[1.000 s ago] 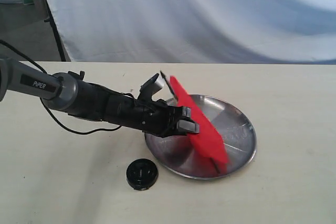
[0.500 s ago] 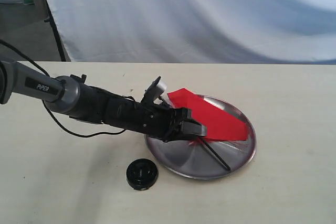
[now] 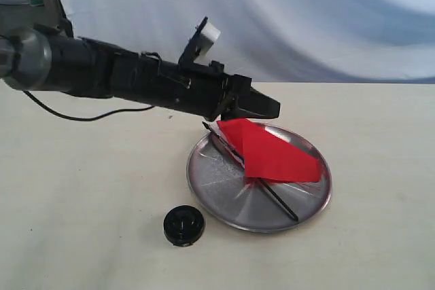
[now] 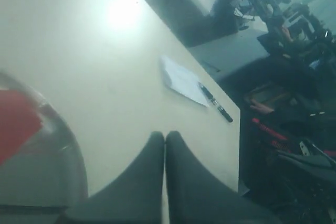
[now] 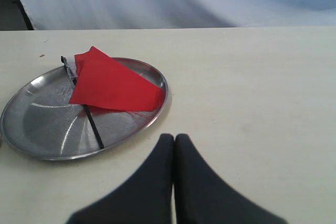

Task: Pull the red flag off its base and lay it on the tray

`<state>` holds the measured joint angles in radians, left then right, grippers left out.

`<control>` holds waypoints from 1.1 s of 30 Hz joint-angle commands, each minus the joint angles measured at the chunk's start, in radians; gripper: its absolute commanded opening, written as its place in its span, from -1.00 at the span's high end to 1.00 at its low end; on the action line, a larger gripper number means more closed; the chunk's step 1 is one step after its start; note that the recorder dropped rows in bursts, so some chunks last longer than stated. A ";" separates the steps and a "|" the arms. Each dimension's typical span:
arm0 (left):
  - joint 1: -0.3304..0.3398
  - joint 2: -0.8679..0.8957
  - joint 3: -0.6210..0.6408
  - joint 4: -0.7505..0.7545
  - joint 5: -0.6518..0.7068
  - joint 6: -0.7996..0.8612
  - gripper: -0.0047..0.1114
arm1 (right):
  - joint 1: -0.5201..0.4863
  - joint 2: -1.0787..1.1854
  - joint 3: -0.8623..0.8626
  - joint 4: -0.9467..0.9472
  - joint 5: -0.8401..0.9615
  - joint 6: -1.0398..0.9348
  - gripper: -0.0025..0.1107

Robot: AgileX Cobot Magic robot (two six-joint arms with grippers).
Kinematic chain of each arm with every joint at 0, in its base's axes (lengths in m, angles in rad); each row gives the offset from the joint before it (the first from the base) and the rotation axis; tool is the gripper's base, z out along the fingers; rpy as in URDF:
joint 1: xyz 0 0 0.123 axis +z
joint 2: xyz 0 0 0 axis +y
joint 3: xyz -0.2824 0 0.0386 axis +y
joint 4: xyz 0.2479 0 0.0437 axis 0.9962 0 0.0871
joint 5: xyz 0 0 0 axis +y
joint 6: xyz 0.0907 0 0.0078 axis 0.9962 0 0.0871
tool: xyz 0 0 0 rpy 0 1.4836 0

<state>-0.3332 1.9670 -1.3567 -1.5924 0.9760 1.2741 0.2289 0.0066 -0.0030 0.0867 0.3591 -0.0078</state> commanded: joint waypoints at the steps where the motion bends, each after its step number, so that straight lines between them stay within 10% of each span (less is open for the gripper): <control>1: -0.003 -0.119 0.001 0.130 -0.014 -0.016 0.92 | -0.006 -0.007 0.003 -0.002 0.002 -0.004 0.96; 11: -0.005 -0.327 0.058 0.274 -0.191 -0.093 0.92 | -0.006 -0.007 0.003 -0.002 0.002 -0.004 0.96; 22: -0.005 -0.698 0.496 0.303 -0.721 0.038 0.92 | -0.006 -0.007 0.003 -0.002 0.002 -0.004 0.96; 33: -0.005 -0.980 0.683 0.299 -0.597 0.020 0.92 | -0.006 -0.007 0.003 -0.002 0.002 -0.004 0.96</control>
<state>-0.3332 1.0417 -0.6995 -1.2898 0.3225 1.3054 0.2289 0.0066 -0.0030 0.0867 0.3591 -0.0078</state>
